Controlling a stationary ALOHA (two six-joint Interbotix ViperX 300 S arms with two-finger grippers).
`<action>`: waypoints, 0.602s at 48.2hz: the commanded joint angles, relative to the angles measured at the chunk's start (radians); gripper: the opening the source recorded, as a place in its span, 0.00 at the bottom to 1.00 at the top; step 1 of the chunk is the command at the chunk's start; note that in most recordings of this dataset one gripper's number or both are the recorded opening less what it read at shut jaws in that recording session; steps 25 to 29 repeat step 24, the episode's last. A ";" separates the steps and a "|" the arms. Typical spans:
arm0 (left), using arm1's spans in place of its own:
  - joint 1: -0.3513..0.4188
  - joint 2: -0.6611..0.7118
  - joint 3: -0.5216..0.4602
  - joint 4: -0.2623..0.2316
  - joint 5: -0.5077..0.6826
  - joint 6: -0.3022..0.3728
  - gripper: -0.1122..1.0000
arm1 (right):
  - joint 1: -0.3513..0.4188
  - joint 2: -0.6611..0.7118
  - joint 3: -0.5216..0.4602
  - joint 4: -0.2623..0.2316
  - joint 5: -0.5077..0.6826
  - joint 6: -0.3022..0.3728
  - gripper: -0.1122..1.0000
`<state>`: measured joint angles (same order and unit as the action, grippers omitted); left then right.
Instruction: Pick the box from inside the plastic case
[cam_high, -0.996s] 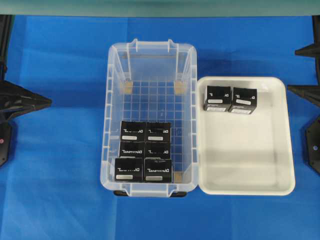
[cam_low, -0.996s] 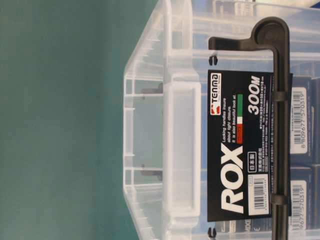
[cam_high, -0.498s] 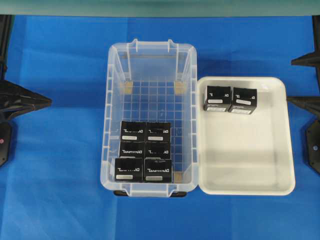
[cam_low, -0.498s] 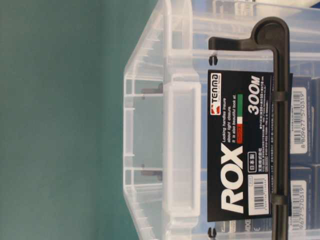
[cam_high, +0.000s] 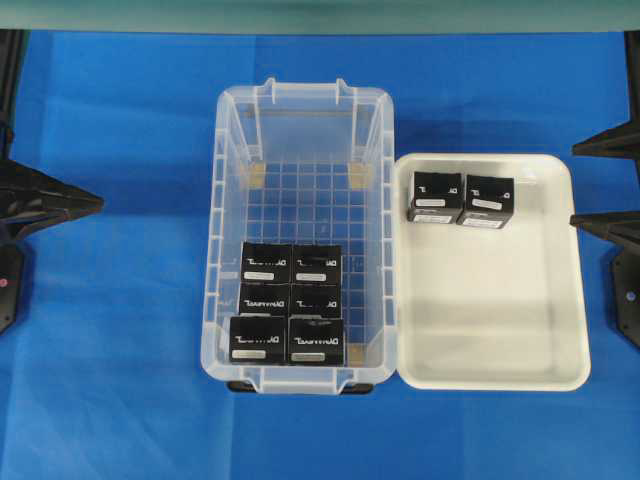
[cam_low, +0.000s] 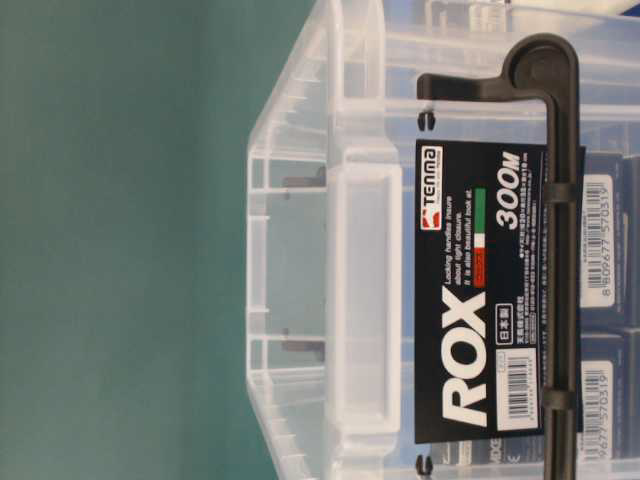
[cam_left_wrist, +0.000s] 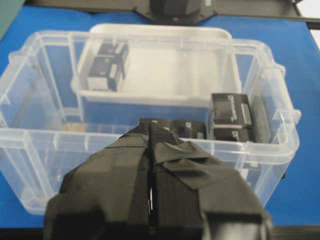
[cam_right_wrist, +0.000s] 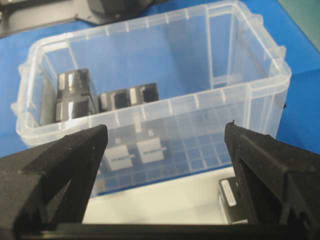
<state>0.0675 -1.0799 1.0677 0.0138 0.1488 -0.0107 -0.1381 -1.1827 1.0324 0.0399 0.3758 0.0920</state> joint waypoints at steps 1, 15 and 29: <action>0.002 0.011 -0.023 0.003 -0.002 0.002 0.05 | 0.009 -0.002 -0.006 0.003 -0.011 0.000 0.97; -0.002 -0.014 -0.028 0.003 -0.006 -0.009 0.05 | 0.025 -0.043 0.000 0.003 0.002 0.009 0.97; -0.002 -0.015 -0.025 0.002 -0.008 0.000 0.05 | 0.025 -0.060 0.011 0.003 0.002 0.012 0.96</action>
